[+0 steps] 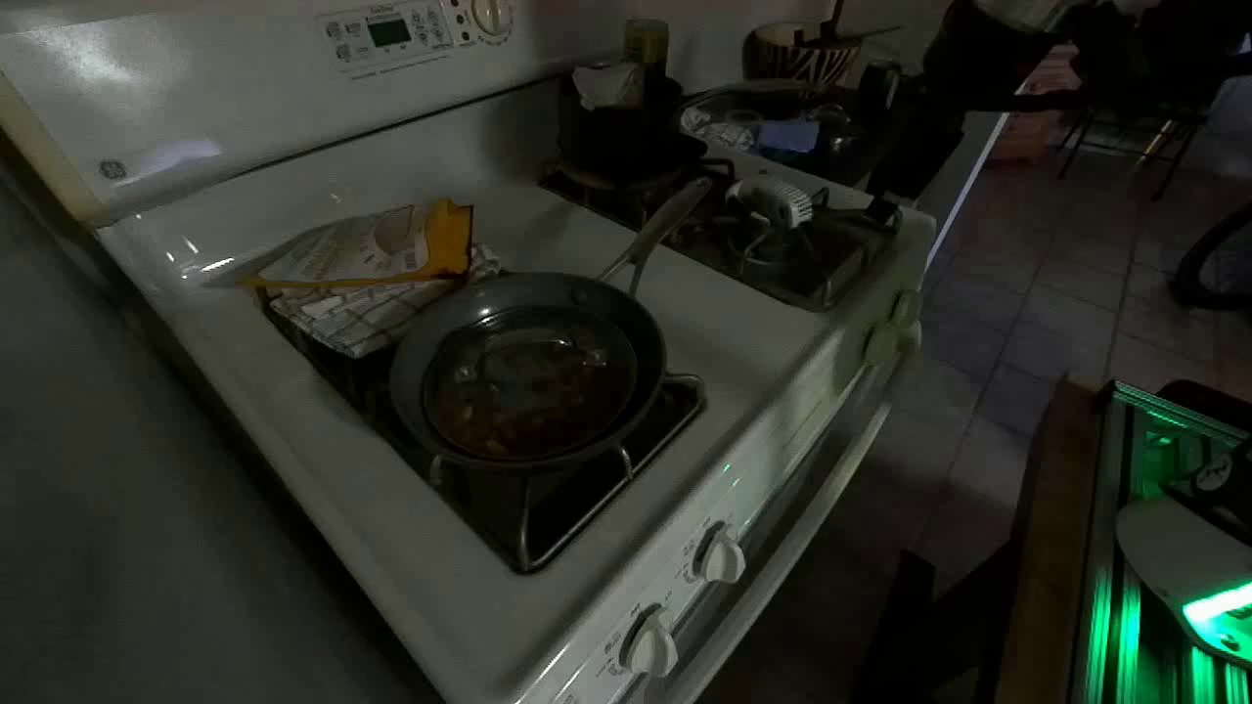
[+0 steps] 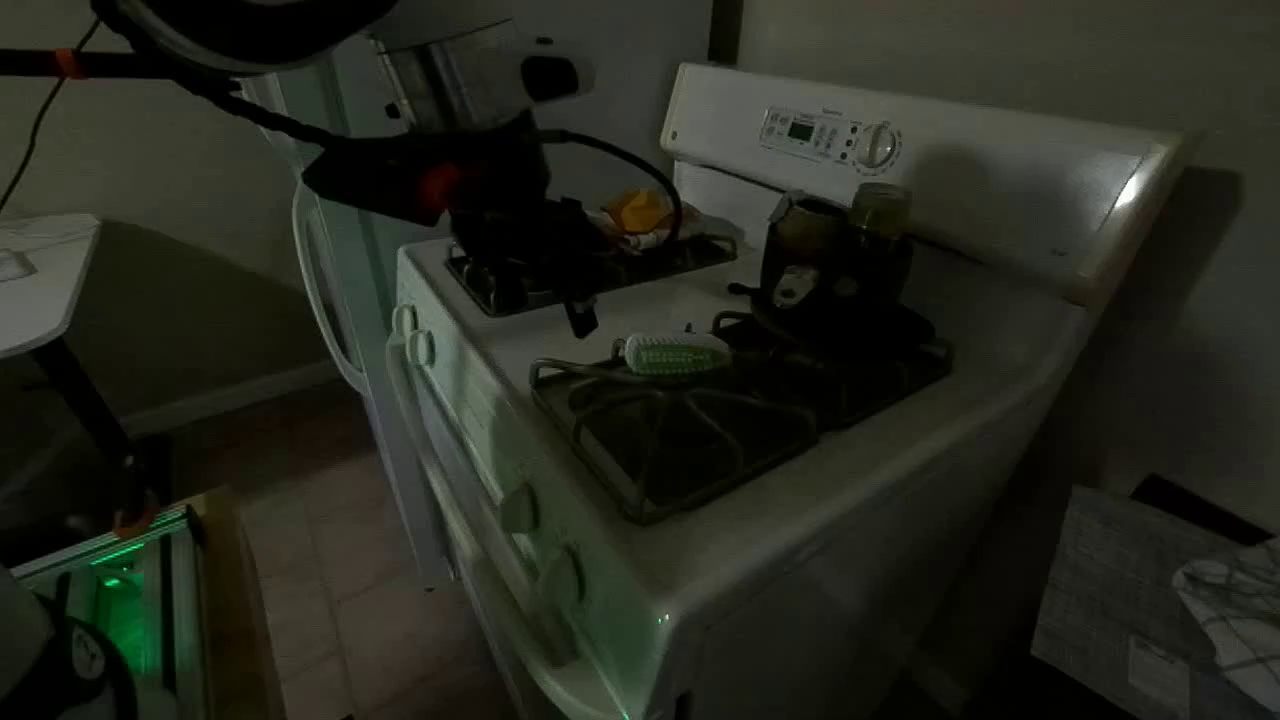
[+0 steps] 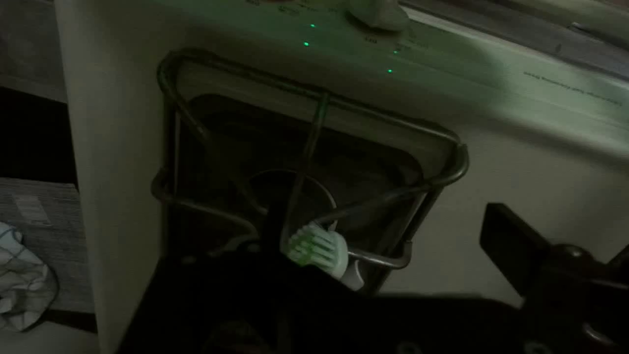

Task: Remove the lid from the pan

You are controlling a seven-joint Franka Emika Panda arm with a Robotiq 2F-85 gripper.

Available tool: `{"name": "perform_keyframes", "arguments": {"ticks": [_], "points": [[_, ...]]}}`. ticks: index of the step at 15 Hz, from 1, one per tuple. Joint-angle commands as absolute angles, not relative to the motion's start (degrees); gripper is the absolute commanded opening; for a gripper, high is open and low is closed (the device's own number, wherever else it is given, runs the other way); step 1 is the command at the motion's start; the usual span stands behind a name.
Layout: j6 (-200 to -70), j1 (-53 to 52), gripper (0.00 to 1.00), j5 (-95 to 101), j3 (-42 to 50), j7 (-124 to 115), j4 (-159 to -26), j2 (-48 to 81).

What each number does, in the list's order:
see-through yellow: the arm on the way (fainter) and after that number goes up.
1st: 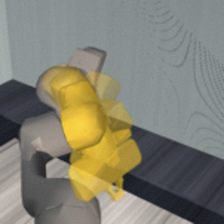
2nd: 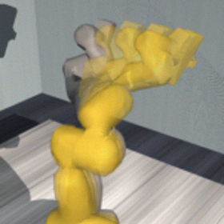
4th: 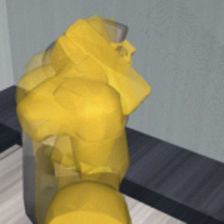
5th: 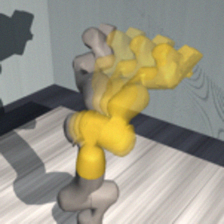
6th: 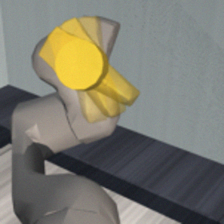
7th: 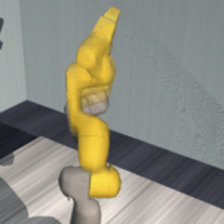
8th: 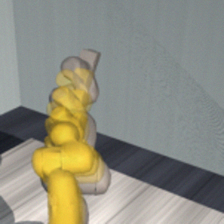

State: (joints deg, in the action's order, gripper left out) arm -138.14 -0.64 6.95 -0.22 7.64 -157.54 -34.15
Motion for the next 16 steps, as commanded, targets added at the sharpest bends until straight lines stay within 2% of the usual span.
{"name": "perform_keyframes", "arguments": {"ticks": [1,5,11,16], "points": [[-137.92,-0.81,1.00,7.06,-0.07,7.54,-157.49,-34.18],[-137.92,-0.81,1.00,7.06,-0.07,7.54,-157.56,-34.16],[-139.33,-13.96,1.00,-3.54,0.66,16.52,-156.14,-40.10],[-150.01,-24.83,1.00,-8.09,0.34,21.74,-148.46,-31.41]]}}
